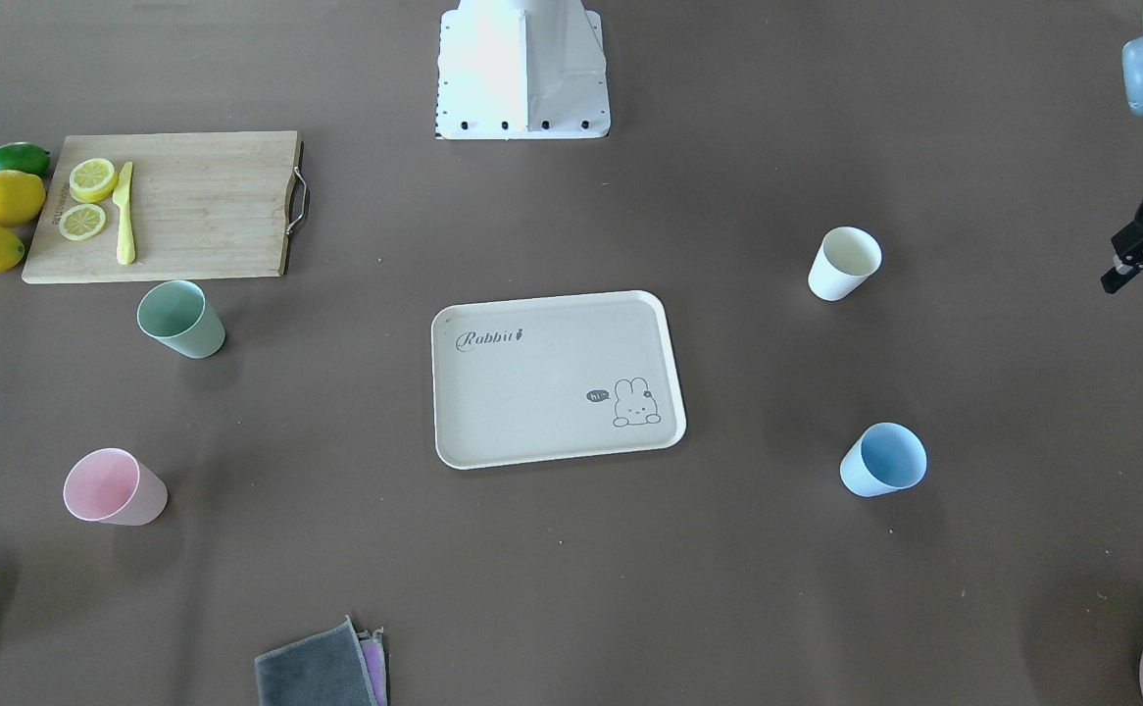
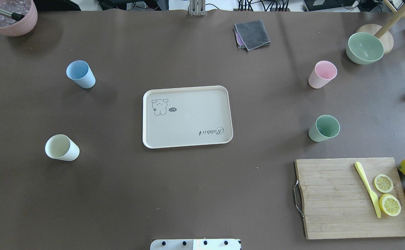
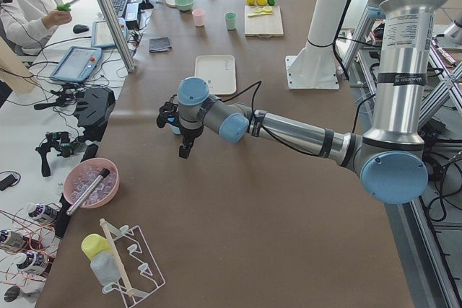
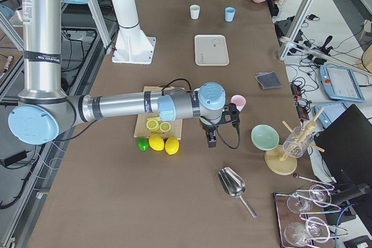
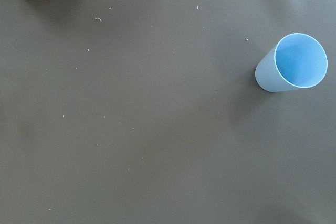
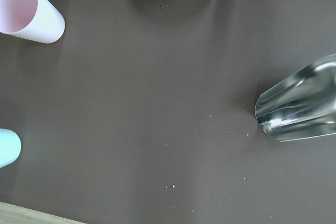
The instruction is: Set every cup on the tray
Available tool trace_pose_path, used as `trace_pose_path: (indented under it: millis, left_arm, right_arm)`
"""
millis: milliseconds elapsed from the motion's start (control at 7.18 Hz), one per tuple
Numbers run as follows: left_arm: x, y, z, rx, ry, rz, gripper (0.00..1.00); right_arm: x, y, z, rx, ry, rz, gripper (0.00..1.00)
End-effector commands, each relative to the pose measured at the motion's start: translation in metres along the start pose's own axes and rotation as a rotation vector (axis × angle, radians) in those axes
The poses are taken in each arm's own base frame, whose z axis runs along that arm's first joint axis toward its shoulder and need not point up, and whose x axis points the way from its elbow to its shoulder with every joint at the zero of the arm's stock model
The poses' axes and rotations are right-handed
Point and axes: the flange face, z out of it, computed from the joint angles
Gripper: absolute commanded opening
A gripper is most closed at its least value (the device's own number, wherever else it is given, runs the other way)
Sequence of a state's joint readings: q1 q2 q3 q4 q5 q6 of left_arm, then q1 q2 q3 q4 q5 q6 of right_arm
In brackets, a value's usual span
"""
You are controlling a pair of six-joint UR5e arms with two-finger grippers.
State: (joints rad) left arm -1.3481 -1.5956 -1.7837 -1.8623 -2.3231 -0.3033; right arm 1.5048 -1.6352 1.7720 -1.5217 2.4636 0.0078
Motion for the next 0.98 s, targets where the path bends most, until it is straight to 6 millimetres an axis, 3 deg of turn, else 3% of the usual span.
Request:
trace_pose_path:
  millis: [0, 279, 418, 697, 836]
  left_arm:
    - [-0.006, 0.007, -0.006, 0.030, -0.082, 0.003, 0.98]
    - [0.001, 0.028, -0.017, 0.040, -0.060, 0.014, 0.98]
    - [-0.001, 0.026, -0.009, 0.027, -0.068, 0.004, 0.98]
    - [0.008, 0.019, -0.018, 0.048, -0.059, 0.025, 0.97]
    - [0.004, 0.026, -0.015, 0.039, -0.057, 0.029, 0.97]
  right_arm:
    - [0.000, 0.001, 0.000, 0.000, 0.000, 0.000, 1.00]
    - [-0.001, 0.004, -0.001, 0.001, 0.000, -0.001, 1.00]
    - [0.000, 0.004, 0.000, 0.000, 0.000, 0.000, 1.00]
    - [0.001, 0.007, 0.001, -0.002, 0.000, 0.002, 1.00]
    - [-0.004, 0.006, -0.003, 0.006, 0.000, -0.007, 1.00]
